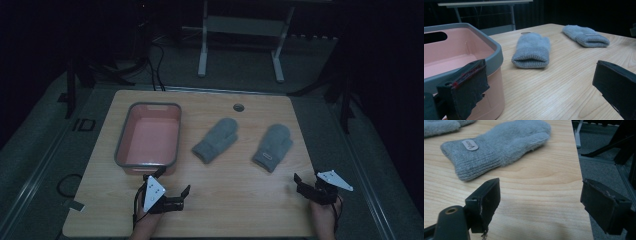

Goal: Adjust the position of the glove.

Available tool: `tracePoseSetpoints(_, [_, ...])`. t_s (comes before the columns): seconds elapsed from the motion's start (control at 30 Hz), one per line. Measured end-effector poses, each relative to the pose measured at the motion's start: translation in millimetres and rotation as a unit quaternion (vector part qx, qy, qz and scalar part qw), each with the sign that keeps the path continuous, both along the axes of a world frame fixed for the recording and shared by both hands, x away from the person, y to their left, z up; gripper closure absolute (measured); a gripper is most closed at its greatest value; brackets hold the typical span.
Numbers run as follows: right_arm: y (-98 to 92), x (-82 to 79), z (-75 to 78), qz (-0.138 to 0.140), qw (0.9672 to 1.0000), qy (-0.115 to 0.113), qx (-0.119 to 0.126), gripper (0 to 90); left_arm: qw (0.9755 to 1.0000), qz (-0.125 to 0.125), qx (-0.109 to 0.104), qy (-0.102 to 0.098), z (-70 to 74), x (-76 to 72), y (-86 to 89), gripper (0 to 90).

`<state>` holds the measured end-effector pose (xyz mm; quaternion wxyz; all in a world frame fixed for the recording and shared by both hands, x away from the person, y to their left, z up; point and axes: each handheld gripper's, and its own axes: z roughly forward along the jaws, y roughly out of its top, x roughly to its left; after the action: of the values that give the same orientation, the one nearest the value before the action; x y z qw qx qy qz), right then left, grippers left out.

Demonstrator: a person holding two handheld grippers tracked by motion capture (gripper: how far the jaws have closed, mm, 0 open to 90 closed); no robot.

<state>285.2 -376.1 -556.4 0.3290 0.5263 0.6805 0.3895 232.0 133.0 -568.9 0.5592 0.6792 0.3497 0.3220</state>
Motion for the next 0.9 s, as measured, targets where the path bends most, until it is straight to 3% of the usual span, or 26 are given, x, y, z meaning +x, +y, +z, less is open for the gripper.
tracePoseSetpoints(0.17, [5.5, 2.0, 3.7, 0.022, 0.9997, 0.009, -0.003, 13.7, 1.0000, -0.002, 0.003, 0.001, 0.1, -1.7, 3.6, 0.3])
tracePoseSetpoints(0.3, [8.6, 3.5, 6.4, 0.038, 0.9992, 0.017, -0.002, 13.6, 0.9999, -0.003, -0.010, 0.006, -0.2, -1.5, 7.3, 0.3])
tracePoseSetpoints(0.33, [12.0, 7.3, 9.4, 0.059, 0.9978, 0.032, 0.003, 13.6, 0.9999, -0.001, -0.009, 0.006, 0.3, -1.9, 8.1, 0.3])
tracePoseSetpoints(0.37, [15.9, 10.3, 11.9, 0.061, 0.9973, 0.041, -0.002, 13.4, 0.9999, -0.003, -0.009, 0.006, 0.7, -2.3, 8.3, 0.3])
tracePoseSetpoints(0.43, [20.6, 13.8, 16.6, 0.076, 0.9960, 0.046, 0.005, 13.3, 1.0000, -0.004, -0.006, 0.006, 1.3, -3.0, 8.7, 0.3])
tracePoseSetpoints(0.57, [32.0, 18.2, 28.9, 0.087, 0.9954, 0.040, 0.007, 14.6, 0.9999, -0.006, -0.012, 0.010, 2.5, -4.6, 10.3, 0.3])
tracePoseSetpoints(0.73, [49.8, 29.2, 43.4, 0.117, 0.9923, 0.041, 0.007, 14.6, 0.9998, -0.007, -0.009, 0.017, 3.1, -7.0, 10.0, 0.3])
tracePoseSetpoints(0.9, [72.9, 43.2, 58.2, 0.163, 0.9860, 0.031, 0.009, 14.6, 0.9996, -0.017, -0.005, 0.024, 3.1, -9.0, 8.2, 0.3])
